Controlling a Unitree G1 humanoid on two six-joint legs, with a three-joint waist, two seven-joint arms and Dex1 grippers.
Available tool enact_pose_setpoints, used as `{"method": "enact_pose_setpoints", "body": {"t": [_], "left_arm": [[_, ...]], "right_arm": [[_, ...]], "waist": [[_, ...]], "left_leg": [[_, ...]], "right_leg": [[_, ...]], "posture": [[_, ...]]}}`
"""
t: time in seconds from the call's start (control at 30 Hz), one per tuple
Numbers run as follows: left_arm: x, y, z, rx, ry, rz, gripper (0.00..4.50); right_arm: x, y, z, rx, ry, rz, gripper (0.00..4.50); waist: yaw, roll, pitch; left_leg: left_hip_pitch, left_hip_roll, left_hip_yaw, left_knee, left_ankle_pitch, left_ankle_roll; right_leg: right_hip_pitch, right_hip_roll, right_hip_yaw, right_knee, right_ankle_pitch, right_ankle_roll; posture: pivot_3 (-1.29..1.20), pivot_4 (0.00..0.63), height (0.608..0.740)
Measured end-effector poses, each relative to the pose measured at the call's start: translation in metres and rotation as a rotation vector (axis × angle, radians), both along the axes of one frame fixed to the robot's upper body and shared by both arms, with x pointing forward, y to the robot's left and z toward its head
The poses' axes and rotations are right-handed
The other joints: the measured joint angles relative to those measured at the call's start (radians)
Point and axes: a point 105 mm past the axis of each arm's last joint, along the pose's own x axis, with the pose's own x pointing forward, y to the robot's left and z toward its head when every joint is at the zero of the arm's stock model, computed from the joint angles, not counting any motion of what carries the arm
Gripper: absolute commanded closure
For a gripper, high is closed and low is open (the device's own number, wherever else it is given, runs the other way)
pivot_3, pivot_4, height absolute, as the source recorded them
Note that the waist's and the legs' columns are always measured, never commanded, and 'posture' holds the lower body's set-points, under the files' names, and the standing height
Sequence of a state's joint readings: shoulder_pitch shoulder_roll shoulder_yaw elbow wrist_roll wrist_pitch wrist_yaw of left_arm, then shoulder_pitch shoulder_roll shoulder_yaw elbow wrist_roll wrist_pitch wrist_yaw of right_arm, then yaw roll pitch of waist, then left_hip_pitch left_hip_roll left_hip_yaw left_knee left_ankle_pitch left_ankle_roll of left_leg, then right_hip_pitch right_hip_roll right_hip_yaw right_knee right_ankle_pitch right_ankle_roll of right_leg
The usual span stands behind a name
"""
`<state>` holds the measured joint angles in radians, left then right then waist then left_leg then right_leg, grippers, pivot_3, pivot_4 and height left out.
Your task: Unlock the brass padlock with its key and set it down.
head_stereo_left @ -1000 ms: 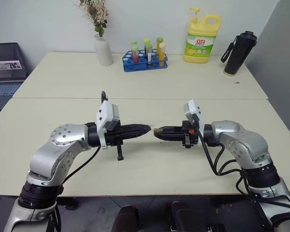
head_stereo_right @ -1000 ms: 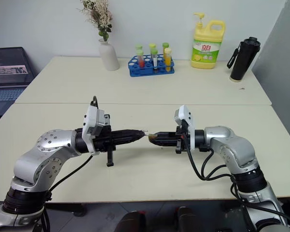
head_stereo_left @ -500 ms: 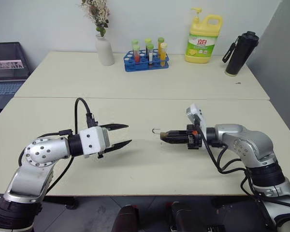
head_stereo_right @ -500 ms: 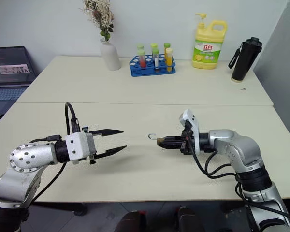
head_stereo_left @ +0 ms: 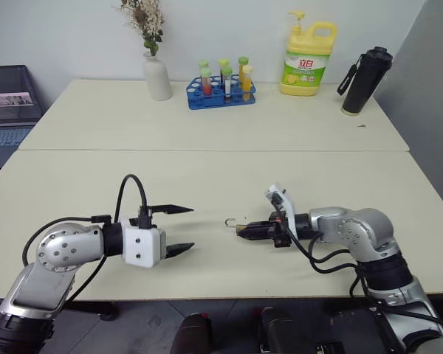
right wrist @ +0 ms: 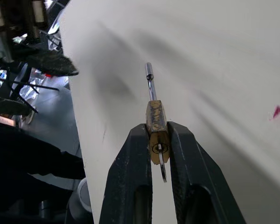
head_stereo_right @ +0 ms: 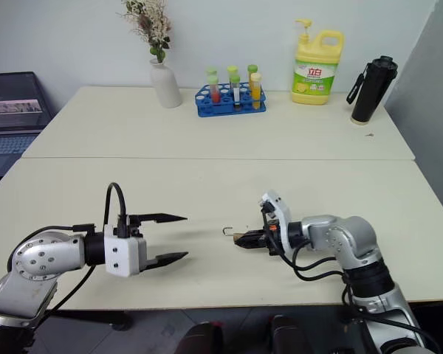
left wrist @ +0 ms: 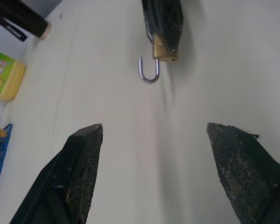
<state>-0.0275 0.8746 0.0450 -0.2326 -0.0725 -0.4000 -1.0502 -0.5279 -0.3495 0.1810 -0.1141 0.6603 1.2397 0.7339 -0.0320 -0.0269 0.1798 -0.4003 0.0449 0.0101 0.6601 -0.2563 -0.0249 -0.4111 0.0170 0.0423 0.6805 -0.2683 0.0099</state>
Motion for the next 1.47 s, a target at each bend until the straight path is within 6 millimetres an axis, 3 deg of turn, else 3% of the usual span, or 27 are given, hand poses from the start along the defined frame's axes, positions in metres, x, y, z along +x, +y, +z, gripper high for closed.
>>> {"method": "enact_pose_setpoints", "body": {"t": [0.23,0.53,0.67,0.73,0.83,0.9,0.97,1.2,1.47], "left_arm": [[-0.004,-0.002,-0.009,0.006,-0.001,-0.025,0.78],[-0.005,-0.007,-0.016,-0.005,0.014,-0.032,0.78],[-0.006,-0.007,-0.016,-0.005,0.016,-0.031,0.78],[-0.005,-0.007,-0.017,-0.008,0.021,-0.026,0.78],[-0.006,-0.006,-0.018,-0.094,0.119,0.055,0.78],[-0.007,-0.004,-0.019,-0.148,0.197,0.123,0.78],[-0.007,-0.002,-0.018,-0.194,0.264,0.187,0.78],[-0.004,0.009,-0.012,-0.249,0.343,0.335,0.78],[-0.009,0.021,-0.010,-0.237,0.392,0.378,0.78]], "right_arm": [[0.004,0.013,-0.016,-0.014,0.109,-0.077,4.32],[0.009,0.013,-0.013,-0.024,0.083,-0.110,1.25],[0.007,-0.004,-0.006,-0.067,0.026,-0.117,0.04],[0.007,-0.015,-0.005,-0.102,-0.016,-0.121,0.04],[0.006,-0.060,-0.005,-0.247,-0.222,-0.110,0.04],[0.012,-0.077,0.003,-0.284,-0.398,-0.083,0.04],[0.011,-0.074,0.020,-0.233,-0.556,-0.001,0.04],[0.000,-0.070,0.041,-0.138,-0.734,0.126,0.04],[-0.017,-0.083,0.028,-0.193,-0.748,0.254,0.04]], "waist": [[0.000,0.000,0.000],[0.001,0.000,-0.001],[0.007,0.000,-0.001],[0.007,-0.001,-0.001],[0.009,0.000,0.000],[0.003,-0.001,0.000],[-0.009,-0.001,0.000],[-0.012,0.000,0.001],[0.000,0.000,0.001]], "left_leg": [[0.000,0.000,0.000,0.000,0.000,0.000],[0.001,0.000,0.000,0.000,0.000,0.000],[0.001,-0.002,-0.001,0.001,0.000,0.000],[0.000,-0.002,0.000,0.001,0.000,0.000],[-0.001,-0.004,0.000,0.001,0.000,0.001],[-0.001,-0.003,0.000,0.001,-0.001,0.001],[0.000,0.000,0.001,0.000,-0.001,0.001],[0.001,0.002,-0.003,0.000,-0.001,0.001],[0.001,0.000,0.000,0.000,-0.001,0.000]], "right_leg": [[0.000,0.000,0.000,0.000,0.000,0.000],[0.001,0.000,-0.001,0.000,0.000,0.001],[0.002,-0.001,-0.001,0.000,0.000,0.001],[0.002,-0.002,-0.001,-0.001,0.000,0.001],[0.002,-0.004,-0.001,-0.002,0.000,0.002],[0.001,-0.003,-0.001,-0.002,0.000,0.002],[0.001,0.000,0.000,-0.002,0.000,0.002],[0.001,0.004,-0.002,0.001,-0.001,0.000],[0.001,0.000,-0.001,0.000,-0.001,0.000]], "posture": [[0.00,0.150,0.740],[0.00,0.150,0.740],[0.00,0.150,0.740],[0.00,0.150,0.740],[0.00,0.150,0.740],[0.00,0.150,0.740],[0.00,0.150,0.740],[0.00,0.150,0.740],[0.00,0.150,0.740]]}}
